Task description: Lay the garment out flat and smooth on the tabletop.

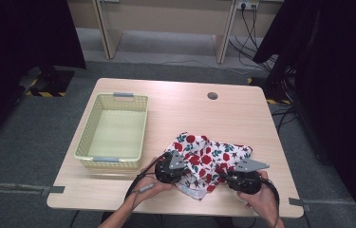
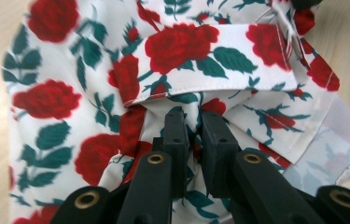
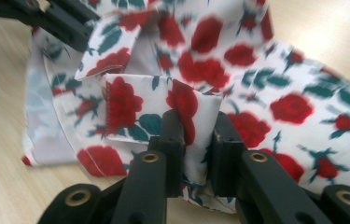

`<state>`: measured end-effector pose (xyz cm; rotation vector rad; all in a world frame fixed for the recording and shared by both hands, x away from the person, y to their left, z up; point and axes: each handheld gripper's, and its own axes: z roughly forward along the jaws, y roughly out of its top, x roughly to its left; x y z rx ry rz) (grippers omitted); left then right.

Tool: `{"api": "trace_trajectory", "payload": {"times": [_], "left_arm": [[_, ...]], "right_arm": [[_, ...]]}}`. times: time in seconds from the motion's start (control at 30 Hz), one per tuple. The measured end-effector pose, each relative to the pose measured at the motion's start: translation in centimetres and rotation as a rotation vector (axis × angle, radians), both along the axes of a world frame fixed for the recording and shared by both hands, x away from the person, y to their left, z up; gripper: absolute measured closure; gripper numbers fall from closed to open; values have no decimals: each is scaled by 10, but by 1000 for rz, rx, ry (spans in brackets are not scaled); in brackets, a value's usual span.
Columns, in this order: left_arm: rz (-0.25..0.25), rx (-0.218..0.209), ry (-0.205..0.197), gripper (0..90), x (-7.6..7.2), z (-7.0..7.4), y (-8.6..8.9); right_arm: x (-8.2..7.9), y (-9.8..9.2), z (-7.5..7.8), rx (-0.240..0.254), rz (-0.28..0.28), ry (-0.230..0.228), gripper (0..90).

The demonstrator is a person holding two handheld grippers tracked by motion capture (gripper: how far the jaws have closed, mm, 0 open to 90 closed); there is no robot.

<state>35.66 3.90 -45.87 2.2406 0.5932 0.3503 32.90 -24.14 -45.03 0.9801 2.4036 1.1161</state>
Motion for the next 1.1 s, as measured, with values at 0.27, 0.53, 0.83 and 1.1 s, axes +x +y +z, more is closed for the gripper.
{"api": "trace_trajectory", "payload": {"times": [0.27,0.53,0.83,1.1], "left_arm": [[16,-27,-53,840,8,29,1],[52,-77,-47,628,23,46,-1],[105,-46,4,216,26,22,-18],[106,-24,-27,759,39,12,-19]], "right_arm": [[8,-11,46,28,7,-91,813],[41,-16,77,37,-6,-114,819],[68,-10,86,-4,-17,-104,818],[75,-10,87,-9,-21,-99,815]]}}
